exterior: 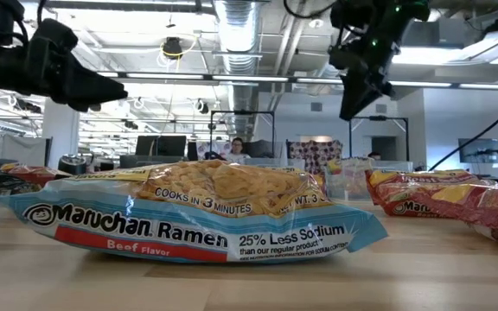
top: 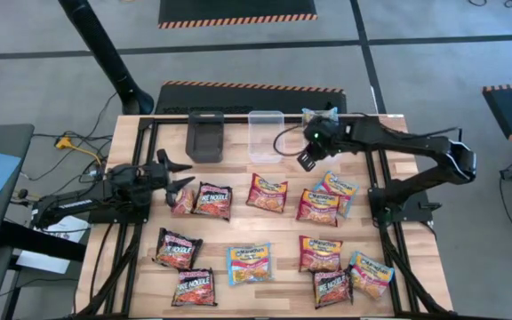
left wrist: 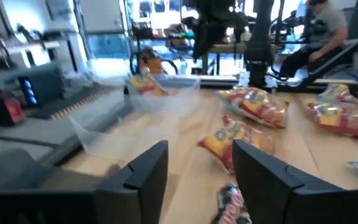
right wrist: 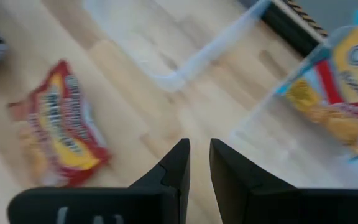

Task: Sort Maruchan noodles
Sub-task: Put the black noodle pack into the black bin

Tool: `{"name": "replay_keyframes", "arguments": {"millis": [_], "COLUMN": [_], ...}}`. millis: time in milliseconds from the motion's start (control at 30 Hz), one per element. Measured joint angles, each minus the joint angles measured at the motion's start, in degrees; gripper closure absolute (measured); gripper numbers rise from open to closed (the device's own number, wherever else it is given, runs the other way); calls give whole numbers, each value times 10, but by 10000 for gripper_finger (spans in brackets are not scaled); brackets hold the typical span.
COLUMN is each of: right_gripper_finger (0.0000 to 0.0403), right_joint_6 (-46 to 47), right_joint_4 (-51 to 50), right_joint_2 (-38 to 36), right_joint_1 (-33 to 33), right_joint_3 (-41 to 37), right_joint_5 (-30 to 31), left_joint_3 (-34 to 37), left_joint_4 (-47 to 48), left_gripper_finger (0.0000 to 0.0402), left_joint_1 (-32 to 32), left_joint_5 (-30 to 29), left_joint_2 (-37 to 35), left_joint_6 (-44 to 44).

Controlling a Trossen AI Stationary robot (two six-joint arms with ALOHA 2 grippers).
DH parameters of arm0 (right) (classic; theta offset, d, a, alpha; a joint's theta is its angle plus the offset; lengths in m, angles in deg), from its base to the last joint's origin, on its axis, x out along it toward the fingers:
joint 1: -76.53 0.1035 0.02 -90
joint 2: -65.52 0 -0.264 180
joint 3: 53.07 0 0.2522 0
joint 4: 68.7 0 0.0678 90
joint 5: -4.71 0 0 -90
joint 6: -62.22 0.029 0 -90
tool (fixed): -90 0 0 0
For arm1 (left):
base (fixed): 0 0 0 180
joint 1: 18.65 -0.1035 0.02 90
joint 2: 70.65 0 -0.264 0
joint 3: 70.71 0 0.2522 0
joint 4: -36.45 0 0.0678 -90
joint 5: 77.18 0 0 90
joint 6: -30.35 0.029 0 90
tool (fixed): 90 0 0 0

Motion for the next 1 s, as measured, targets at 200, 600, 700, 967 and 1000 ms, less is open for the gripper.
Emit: {"name": "replay_keyframes", "arguments": {"millis": [200,600,700,967,1000], "right_gripper_finger": [316,316,316,316,316], "right_joint_6": [21,-100,-115,-145,-145], "right_joint_4": [81,321,349,381,380], "right_joint_2": [0,0,0,0,0], "right_joint_1": [68,160,172,195,197], "right_joint_3": [0,0,0,0,0], "right_joint_5": [0,-14,-14,-14,-14], "left_joint_3": [-4,-139,-190,-296,-303], "left_joint_4": [-63,20,70,190,198], "left_gripper_finger": [227,230,230,230,230], "left_joint_1": [0,0,0,0,0], "left_joint_5": [36,78,78,75,75], "left_joint_2": [0,31,76,226,240], "left_joint_6": [8,25,24,38,37]}}
